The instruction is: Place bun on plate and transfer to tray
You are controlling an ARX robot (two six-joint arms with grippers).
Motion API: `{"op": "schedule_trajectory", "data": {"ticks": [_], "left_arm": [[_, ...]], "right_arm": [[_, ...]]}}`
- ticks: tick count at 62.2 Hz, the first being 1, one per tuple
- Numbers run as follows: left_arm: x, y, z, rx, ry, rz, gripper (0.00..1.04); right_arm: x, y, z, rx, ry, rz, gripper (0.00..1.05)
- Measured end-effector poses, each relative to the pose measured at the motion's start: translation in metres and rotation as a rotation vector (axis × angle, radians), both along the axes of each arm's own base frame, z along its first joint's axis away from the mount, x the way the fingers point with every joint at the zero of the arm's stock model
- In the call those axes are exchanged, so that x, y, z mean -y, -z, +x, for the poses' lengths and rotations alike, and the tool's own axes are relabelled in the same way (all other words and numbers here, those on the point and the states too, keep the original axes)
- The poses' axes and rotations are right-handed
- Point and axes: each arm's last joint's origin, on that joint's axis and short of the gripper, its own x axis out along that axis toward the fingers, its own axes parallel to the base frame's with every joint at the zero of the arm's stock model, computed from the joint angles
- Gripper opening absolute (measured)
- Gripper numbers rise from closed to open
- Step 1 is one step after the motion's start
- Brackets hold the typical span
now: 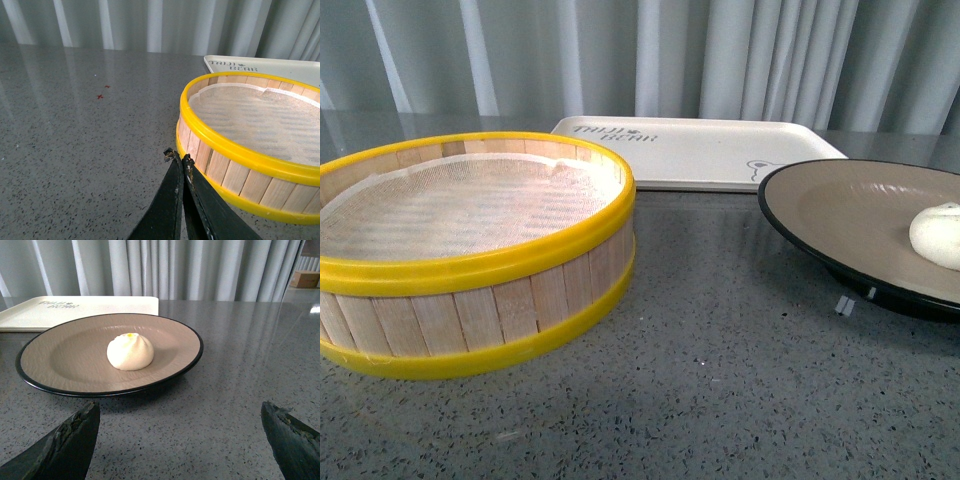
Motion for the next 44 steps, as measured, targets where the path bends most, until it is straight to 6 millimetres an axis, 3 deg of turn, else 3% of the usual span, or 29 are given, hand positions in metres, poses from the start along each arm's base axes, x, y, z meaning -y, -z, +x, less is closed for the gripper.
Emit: {"op": "schedule_trajectory", "data": {"ticks": [44], "left_arm": [[0.0, 0.019, -0.016, 0.029, 0.005, 0.0, 0.04]], "right_arm": [[0.0, 0.0, 0.0, 0.0, 0.0, 0.0, 0.96]]}}
